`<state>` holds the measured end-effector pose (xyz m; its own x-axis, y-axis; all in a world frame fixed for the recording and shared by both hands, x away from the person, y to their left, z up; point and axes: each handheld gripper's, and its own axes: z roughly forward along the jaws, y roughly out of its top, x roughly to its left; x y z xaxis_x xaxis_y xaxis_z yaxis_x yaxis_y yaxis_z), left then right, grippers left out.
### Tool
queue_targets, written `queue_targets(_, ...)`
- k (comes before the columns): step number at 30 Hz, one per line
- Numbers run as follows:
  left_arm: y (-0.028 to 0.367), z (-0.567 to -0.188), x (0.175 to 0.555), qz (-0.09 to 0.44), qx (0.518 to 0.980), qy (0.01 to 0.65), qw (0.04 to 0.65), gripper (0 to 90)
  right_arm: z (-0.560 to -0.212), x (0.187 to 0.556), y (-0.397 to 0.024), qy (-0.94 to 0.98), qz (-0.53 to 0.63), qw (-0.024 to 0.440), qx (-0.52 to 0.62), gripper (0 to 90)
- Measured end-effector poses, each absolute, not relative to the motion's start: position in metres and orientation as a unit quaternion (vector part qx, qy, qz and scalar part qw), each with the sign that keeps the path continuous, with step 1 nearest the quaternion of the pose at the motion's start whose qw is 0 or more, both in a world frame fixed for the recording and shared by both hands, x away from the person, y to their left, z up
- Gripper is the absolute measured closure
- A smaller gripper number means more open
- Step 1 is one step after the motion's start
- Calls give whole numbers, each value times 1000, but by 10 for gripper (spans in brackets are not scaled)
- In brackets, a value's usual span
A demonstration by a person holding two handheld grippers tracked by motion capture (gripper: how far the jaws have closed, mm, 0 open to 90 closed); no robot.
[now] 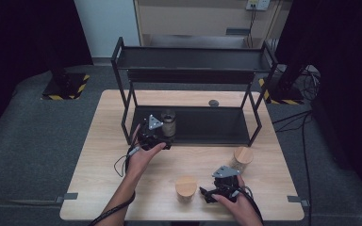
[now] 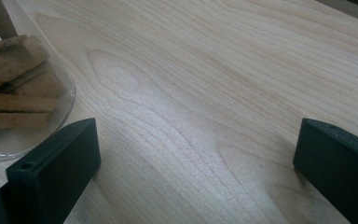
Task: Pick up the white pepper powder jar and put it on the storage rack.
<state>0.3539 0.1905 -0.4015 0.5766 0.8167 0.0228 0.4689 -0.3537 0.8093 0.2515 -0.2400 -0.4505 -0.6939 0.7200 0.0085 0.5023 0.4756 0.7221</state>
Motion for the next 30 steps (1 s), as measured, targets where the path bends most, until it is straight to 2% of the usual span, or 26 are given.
queue_targets(30,211,-401,305,214,797,396,404,59,-450,250,-238,844,361,153,367,5)
